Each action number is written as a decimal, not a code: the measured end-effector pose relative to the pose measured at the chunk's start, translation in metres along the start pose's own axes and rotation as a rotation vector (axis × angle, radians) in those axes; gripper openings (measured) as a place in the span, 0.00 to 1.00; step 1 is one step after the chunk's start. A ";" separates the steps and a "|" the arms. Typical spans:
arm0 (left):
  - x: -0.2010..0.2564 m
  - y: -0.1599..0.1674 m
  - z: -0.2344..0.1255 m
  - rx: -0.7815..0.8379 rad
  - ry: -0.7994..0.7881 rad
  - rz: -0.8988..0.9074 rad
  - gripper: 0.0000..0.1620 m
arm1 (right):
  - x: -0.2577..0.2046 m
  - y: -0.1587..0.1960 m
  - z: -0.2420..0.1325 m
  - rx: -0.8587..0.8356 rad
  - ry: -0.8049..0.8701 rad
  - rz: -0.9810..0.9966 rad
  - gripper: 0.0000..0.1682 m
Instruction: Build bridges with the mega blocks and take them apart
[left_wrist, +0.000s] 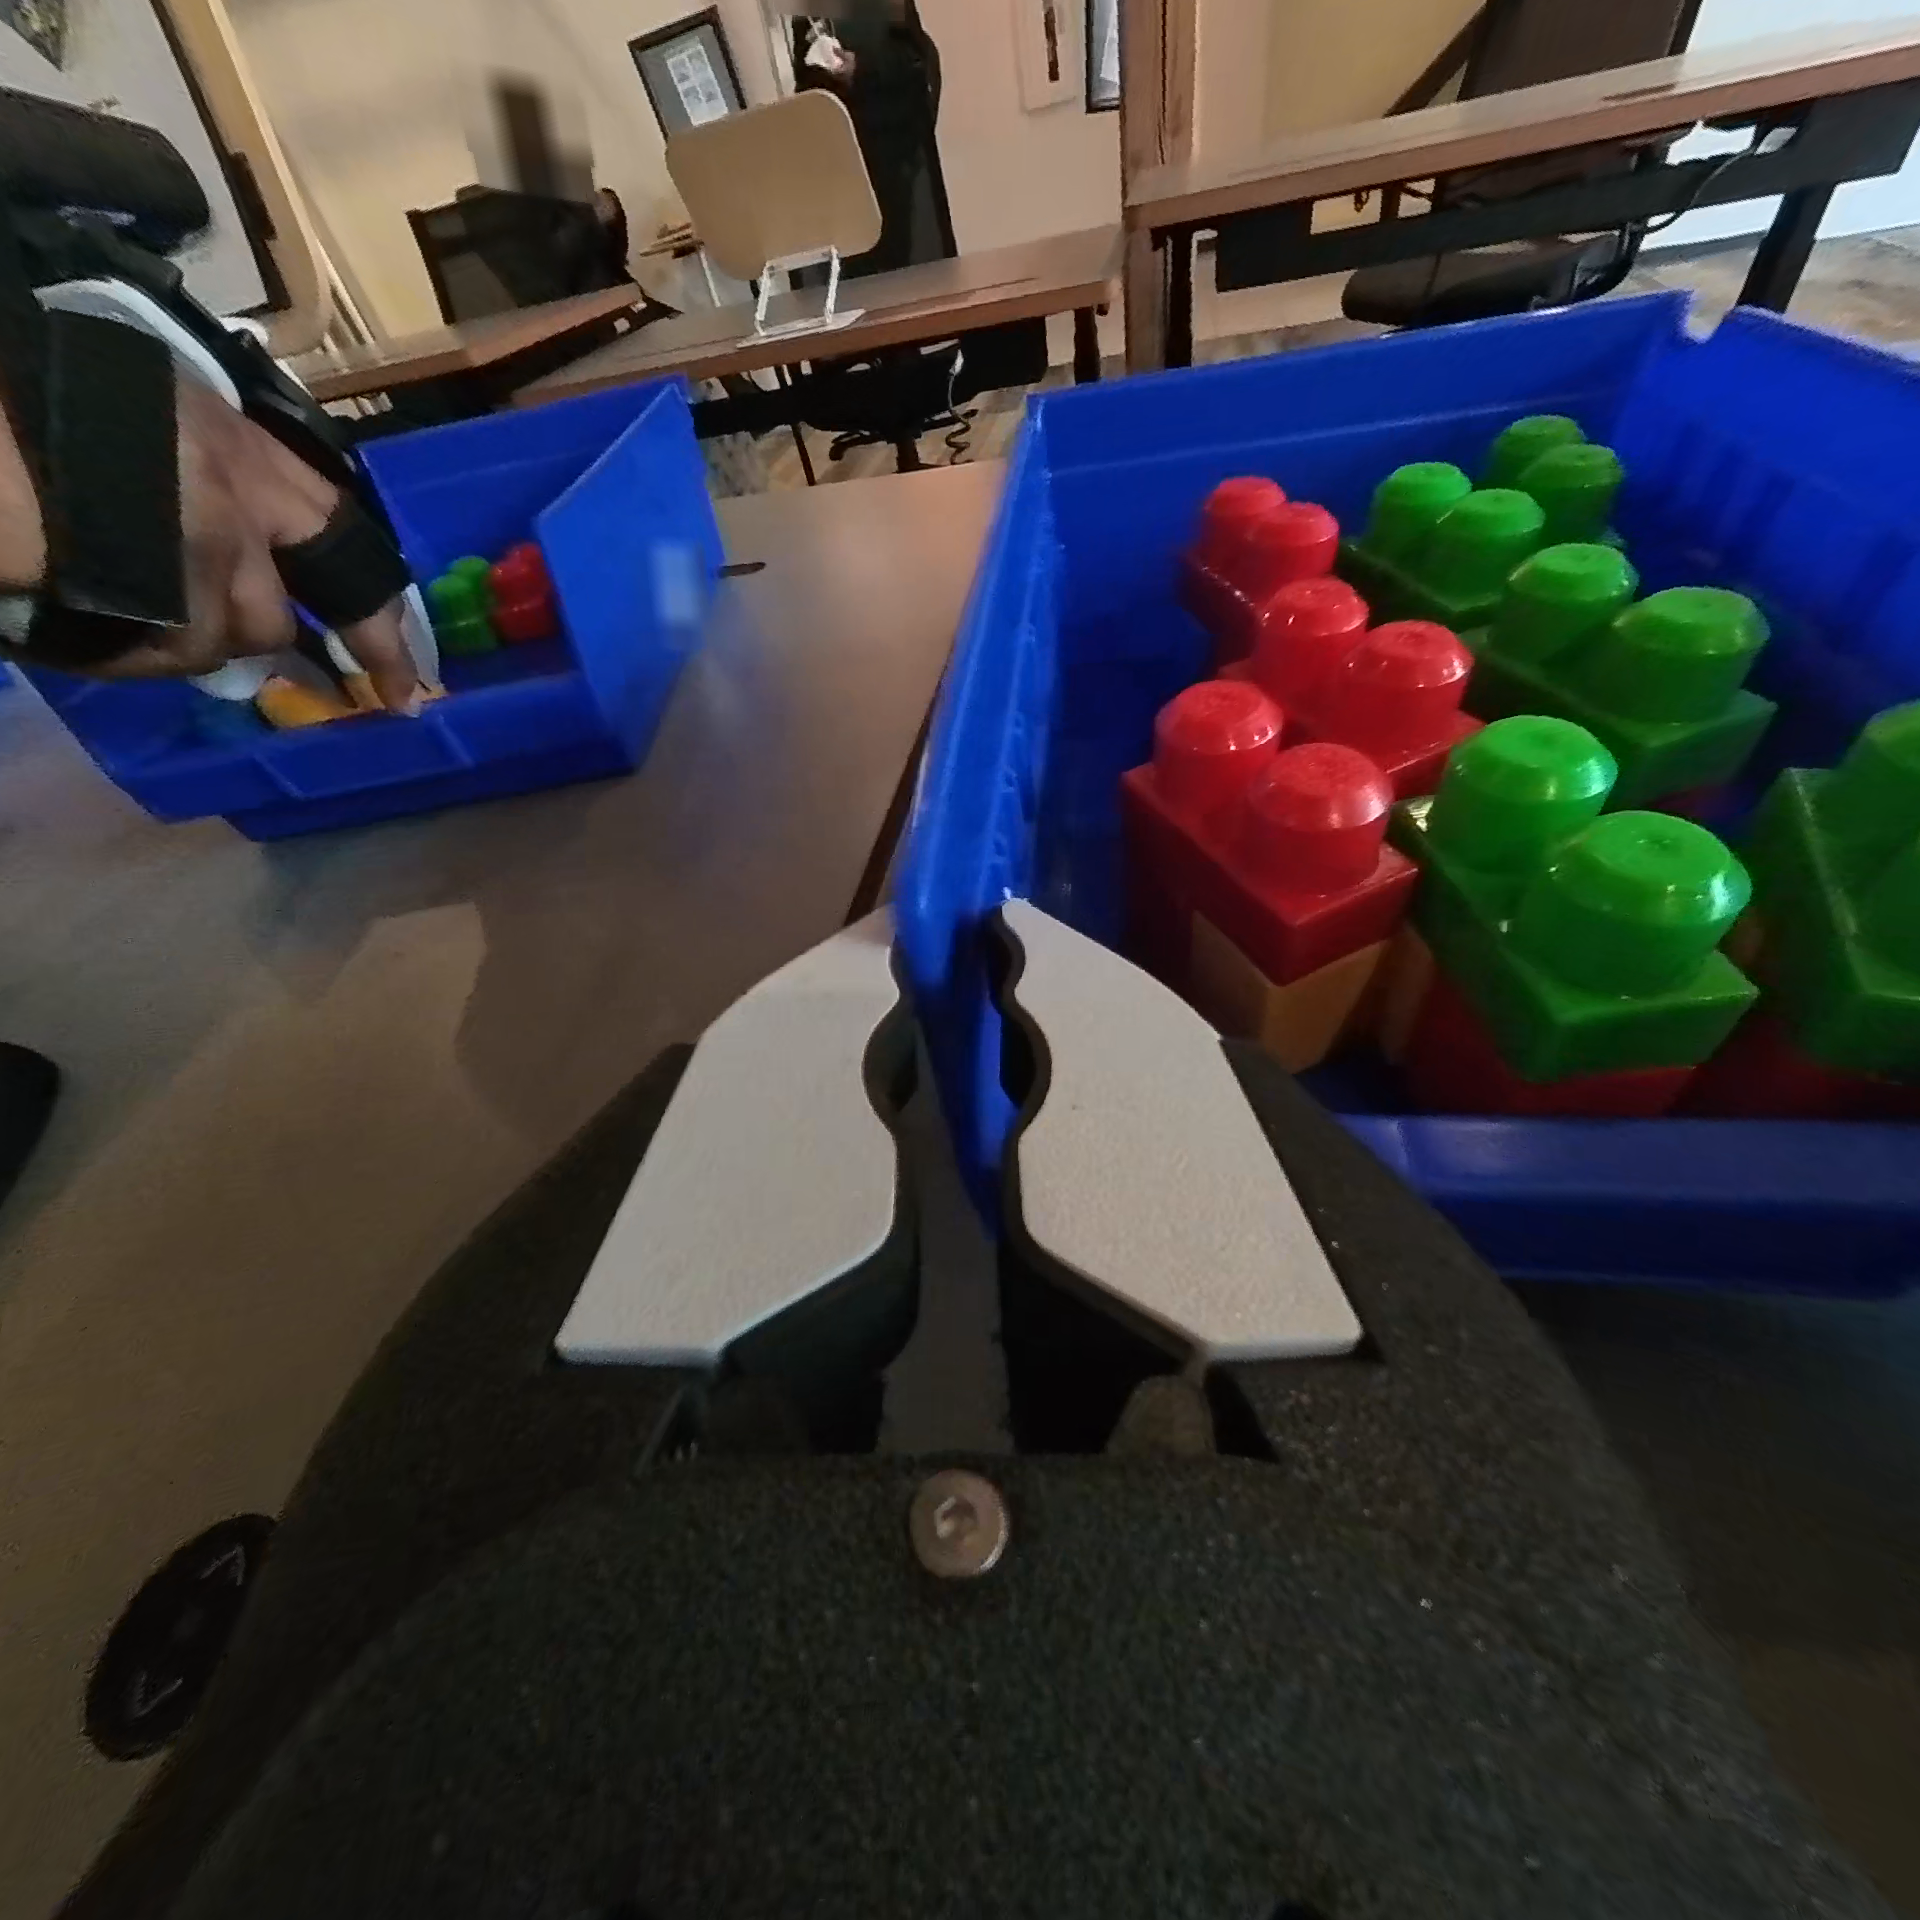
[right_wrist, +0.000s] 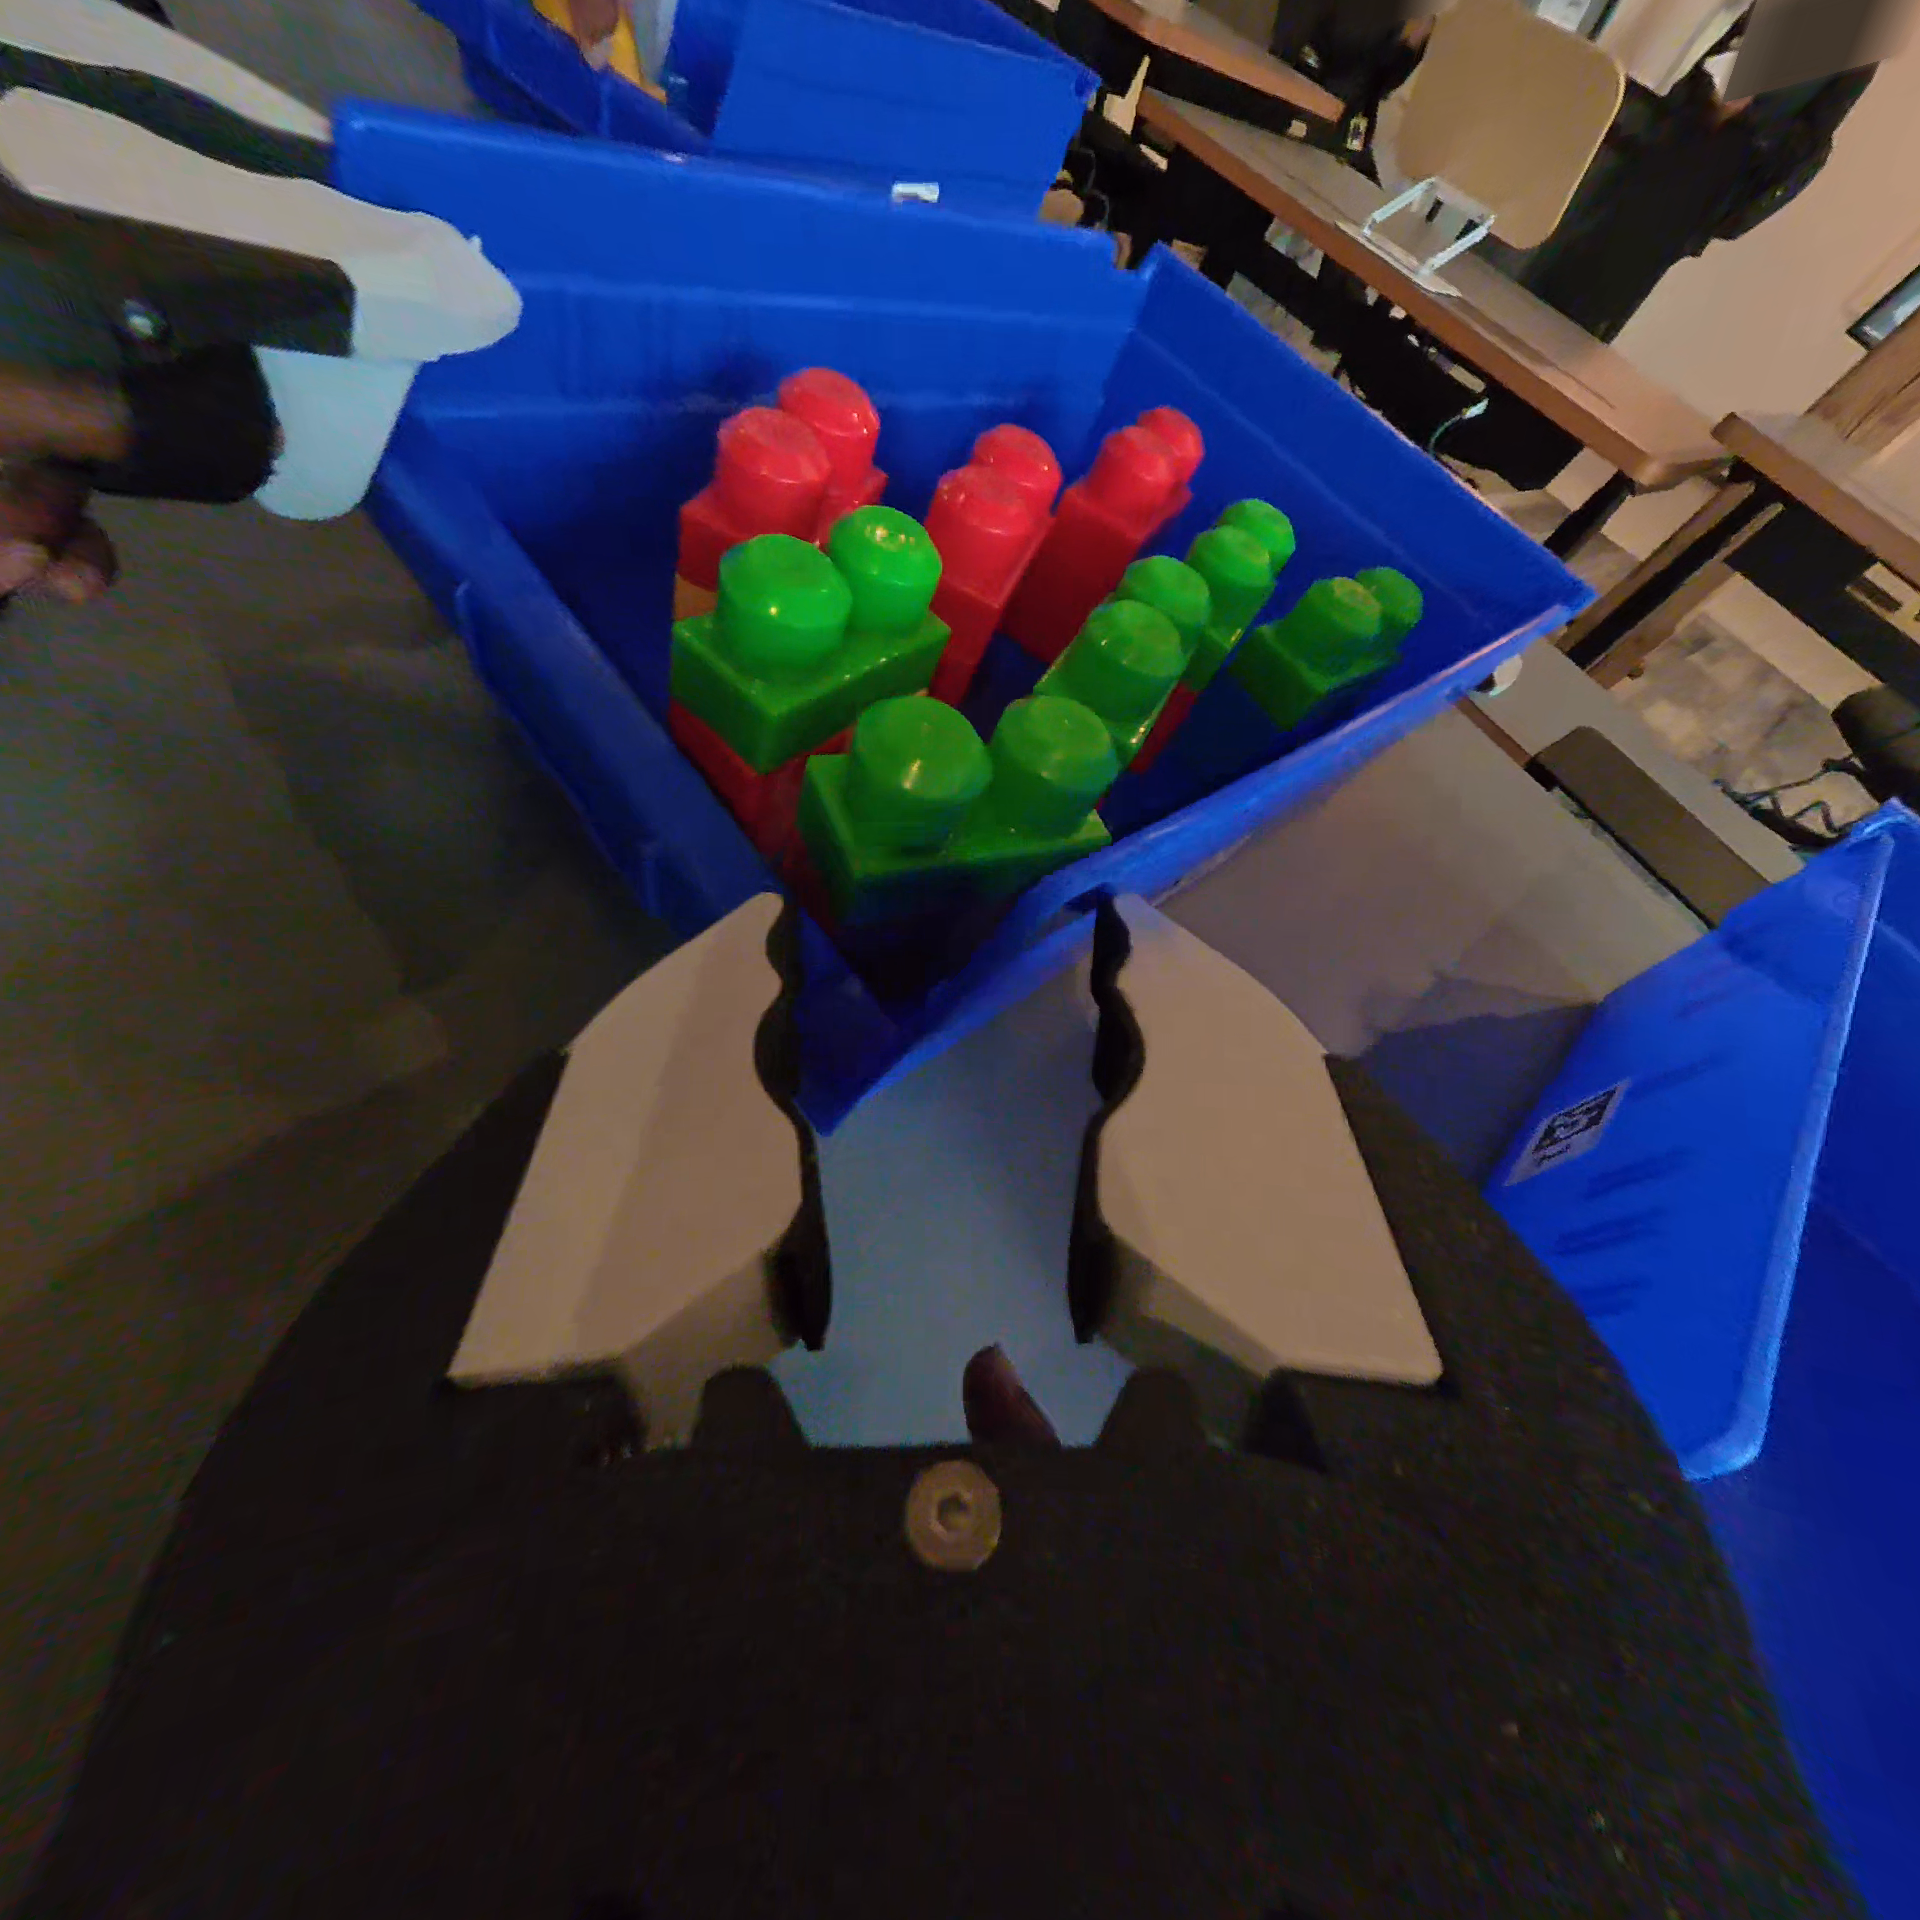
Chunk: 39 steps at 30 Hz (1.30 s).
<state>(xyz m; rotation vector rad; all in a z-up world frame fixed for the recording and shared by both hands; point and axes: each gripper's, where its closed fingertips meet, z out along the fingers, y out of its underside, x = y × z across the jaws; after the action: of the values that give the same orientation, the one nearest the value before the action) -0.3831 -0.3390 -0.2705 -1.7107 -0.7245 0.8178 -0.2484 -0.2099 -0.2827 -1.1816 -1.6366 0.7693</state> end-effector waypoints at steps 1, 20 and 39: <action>-0.001 0.000 0.000 0.000 -0.003 0.003 0.07 | 0.000 -0.001 -0.001 0.007 0.002 -0.007 0.31; 0.012 -0.037 -0.075 0.229 -0.101 -0.021 0.44 | 0.053 -0.002 -0.120 0.169 0.061 -0.102 0.30; 0.294 -0.049 -0.052 0.037 0.508 0.056 0.37 | 0.219 0.145 -0.193 -0.059 0.429 0.311 0.39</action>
<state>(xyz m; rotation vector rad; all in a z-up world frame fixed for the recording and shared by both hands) -0.1736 -0.1203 -0.2625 -1.8085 -0.3136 0.3993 -0.0381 0.0379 -0.2689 -1.5459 -1.1432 0.6046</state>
